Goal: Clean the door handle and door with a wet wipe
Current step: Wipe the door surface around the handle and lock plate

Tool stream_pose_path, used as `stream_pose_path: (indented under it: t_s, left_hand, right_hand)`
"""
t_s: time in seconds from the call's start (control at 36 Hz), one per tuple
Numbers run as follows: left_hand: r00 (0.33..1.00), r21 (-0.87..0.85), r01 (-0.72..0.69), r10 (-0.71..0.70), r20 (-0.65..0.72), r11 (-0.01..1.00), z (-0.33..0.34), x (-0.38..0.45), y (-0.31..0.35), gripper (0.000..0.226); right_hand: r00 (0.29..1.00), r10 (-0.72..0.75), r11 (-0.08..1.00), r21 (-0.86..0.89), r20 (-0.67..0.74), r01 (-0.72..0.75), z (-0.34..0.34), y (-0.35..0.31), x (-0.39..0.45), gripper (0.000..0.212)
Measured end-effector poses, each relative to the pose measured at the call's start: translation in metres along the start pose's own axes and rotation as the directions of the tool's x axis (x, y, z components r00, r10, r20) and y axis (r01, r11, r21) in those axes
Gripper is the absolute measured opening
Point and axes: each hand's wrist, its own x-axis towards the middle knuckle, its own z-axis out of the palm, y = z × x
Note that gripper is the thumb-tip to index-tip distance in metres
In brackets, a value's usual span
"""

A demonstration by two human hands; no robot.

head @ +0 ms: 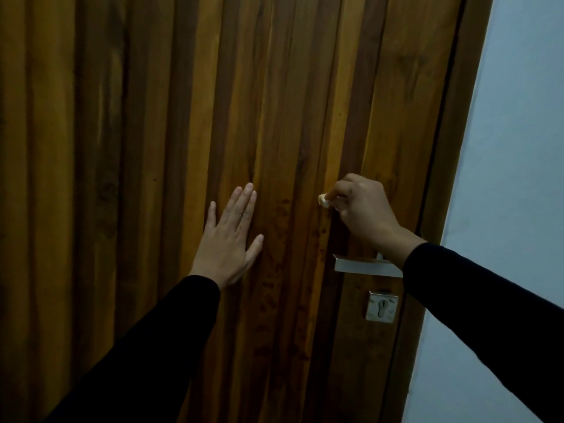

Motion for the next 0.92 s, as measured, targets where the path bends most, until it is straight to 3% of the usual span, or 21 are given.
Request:
stream_pose_path:
  t_s: [0.14, 0.33, 0.56, 0.61, 0.72, 0.83, 0.92]
  left_hand:
    - [0.999, -0.019, 0.009, -0.010, -0.042, 1.000, 0.006, 0.001, 0.002, 0.074]
    - [0.996, -0.035, 0.004, -0.007, -0.092, 0.999, 0.013, 0.001, 0.002, 0.075]
    - [0.998, 0.010, 0.010, -0.009, -0.061, 1.000, 0.007, -0.002, 0.003, 0.073]
    - [0.998, 0.031, 0.010, -0.008, -0.060, 0.999, 0.008, -0.002, 0.002, 0.072]
    - [0.998, 0.039, 0.012, -0.009, -0.068, 0.999, 0.009, 0.000, 0.002, 0.072]
    - [0.998, 0.017, 0.011, -0.010, -0.068, 1.000, 0.009, 0.000, 0.001, 0.071]
    - [0.998, 0.023, 0.012, -0.011, -0.067, 1.000, 0.010, 0.000, 0.001, 0.071]
  right_hand:
    - [0.989, -0.145, 0.988, -0.048, 0.027, 0.146, 0.007, 0.006, -0.008, 0.007]
    - [0.906, -0.335, 0.936, -0.018, 0.260, 0.351, 0.012, 0.011, -0.018, 0.010]
    - [0.702, -0.339, 0.885, -0.039, 0.626, 0.463, 0.000, 0.017, -0.011, 0.015]
    - [0.759, -0.325, 0.912, -0.026, 0.565, 0.409, -0.007, 0.016, -0.008, 0.012]
    - [0.918, -0.317, 0.947, 0.033, 0.239, 0.319, -0.019, 0.010, -0.001, 0.011]
    - [0.958, -0.266, 0.961, -0.048, 0.107, 0.272, -0.010, 0.007, 0.006, 0.013]
    - [0.951, -0.276, 0.954, -0.078, 0.140, 0.289, -0.003, 0.005, 0.009, 0.013]
